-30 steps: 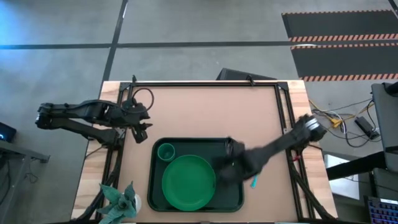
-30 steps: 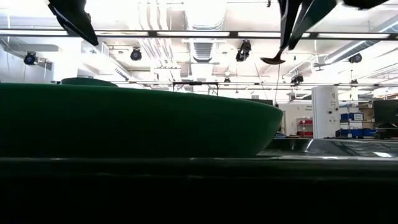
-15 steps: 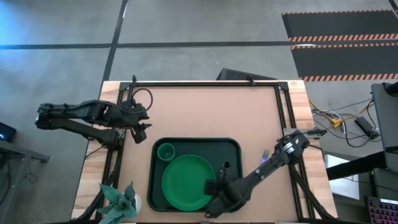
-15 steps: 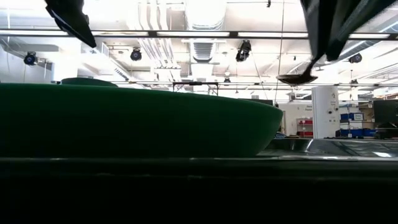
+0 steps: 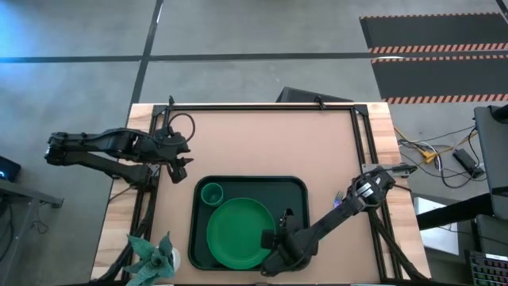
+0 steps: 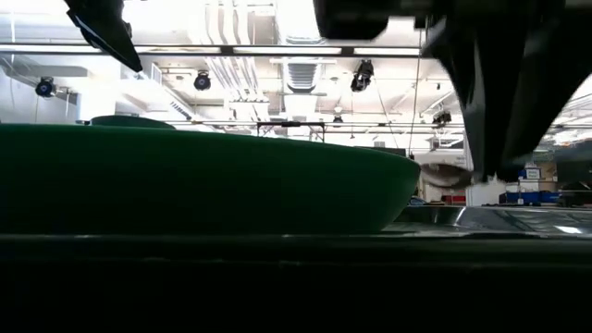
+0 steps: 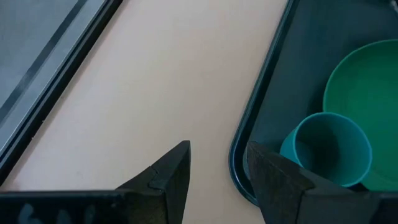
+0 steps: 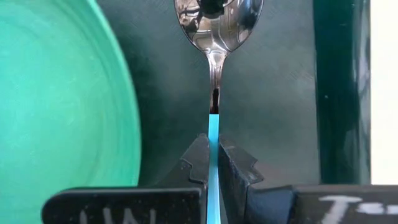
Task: Pick and place plate/cup/fork/spoon on tray
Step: Put the blue spoon on the dark green tray
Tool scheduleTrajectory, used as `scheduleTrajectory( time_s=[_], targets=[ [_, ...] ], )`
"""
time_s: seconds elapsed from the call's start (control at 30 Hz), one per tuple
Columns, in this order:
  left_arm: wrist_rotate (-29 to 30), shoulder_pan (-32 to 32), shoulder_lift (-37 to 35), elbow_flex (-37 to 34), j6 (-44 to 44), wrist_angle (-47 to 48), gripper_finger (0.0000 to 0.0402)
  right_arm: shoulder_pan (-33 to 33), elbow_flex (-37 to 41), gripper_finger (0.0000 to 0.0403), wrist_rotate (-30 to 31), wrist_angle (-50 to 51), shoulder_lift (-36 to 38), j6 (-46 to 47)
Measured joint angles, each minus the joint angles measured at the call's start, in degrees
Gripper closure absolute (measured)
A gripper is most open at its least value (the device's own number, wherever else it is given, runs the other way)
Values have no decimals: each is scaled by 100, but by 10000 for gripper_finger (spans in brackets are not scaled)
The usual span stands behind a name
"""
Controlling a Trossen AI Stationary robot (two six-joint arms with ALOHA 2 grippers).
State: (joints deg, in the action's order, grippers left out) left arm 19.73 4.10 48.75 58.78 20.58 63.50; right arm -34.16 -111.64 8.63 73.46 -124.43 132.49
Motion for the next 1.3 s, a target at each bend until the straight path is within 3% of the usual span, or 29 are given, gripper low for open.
scheduleTrajectory(
  time_s=[0.27,0.67,1.07,1.3],
  targets=[
    [0,-2,-26,-13,0,-2,261,8,1054,395,-47,-1140,142,-3],
    [0,-2,-9,-13,4,-2,261,164,2084,395,-115,-1763,740,-621],
    [0,0,42,-15,11,-6,261,586,2133,395,-62,-1848,808,-1629],
    [0,-1,32,-17,15,-6,261,642,2190,395,-58,-1861,812,-1648]
  ],
)
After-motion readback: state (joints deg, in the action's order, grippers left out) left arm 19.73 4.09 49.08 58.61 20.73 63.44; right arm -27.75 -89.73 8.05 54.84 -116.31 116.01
